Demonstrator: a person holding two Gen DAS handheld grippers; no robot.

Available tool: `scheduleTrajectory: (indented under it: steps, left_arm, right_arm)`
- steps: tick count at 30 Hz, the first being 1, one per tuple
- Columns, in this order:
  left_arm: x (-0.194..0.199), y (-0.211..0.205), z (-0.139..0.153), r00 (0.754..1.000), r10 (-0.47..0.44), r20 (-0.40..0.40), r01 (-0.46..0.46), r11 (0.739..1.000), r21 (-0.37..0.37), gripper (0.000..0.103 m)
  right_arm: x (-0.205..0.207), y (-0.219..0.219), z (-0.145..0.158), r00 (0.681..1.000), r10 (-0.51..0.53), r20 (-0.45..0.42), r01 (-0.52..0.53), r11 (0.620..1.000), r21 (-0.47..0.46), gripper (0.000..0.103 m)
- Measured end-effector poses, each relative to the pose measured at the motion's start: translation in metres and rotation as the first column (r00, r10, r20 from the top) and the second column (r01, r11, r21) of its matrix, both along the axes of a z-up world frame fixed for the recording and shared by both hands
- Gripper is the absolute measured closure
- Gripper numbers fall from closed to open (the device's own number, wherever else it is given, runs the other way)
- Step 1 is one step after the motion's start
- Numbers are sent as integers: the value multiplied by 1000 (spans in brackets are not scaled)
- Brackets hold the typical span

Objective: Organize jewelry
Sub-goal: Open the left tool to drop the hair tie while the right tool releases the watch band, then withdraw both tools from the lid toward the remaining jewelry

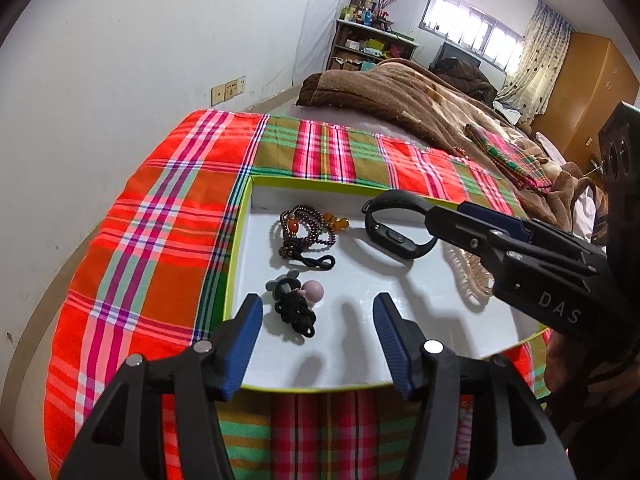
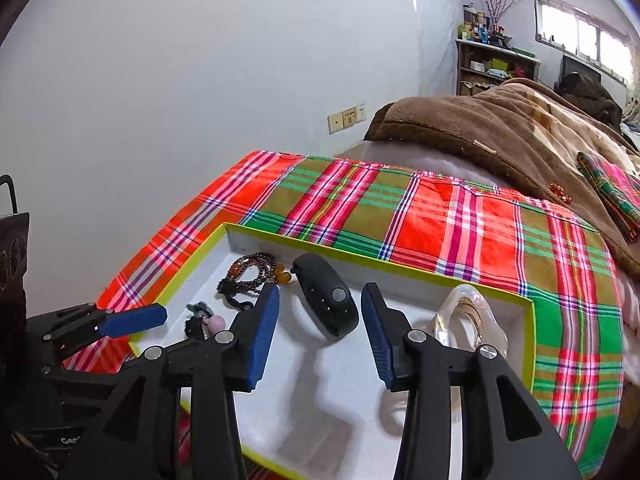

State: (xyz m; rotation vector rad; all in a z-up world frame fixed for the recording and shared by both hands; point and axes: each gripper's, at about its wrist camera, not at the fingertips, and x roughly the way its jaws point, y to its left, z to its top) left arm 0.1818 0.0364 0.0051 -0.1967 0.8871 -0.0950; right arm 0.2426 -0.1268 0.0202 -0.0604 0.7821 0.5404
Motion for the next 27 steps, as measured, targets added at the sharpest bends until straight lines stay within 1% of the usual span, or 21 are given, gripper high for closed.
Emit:
scheduleTrajectory:
  steps: [7, 14, 19, 24, 27]
  left_arm:
    - [-24, -3, 15, 999, -14, 29, 14, 1000, -1, 43]
    - [-55, -2, 24, 998, -31, 47, 32, 999, -16, 43]
    - [-78, 2, 25, 997, -45, 56, 48, 998, -46, 43]
    - [-96, 6, 20, 997, -54, 49, 59, 994, -90, 43]
    - [-106, 3, 16, 996, -85, 37, 89, 991, -104, 43]
  right_arm:
    - [-29, -10, 19, 999, -8, 34, 7, 1000, 27, 59]
    - [-72, -28, 31, 998, -27, 62, 24, 998, 51, 59]
    - [-107, -42, 28, 997, -44, 67, 41, 999, 35, 59]
    - [-139, -54, 16, 997, -58, 54, 57, 998, 12, 59]
    - [-154, -61, 4, 997, -78, 30, 78, 997, 12, 59]
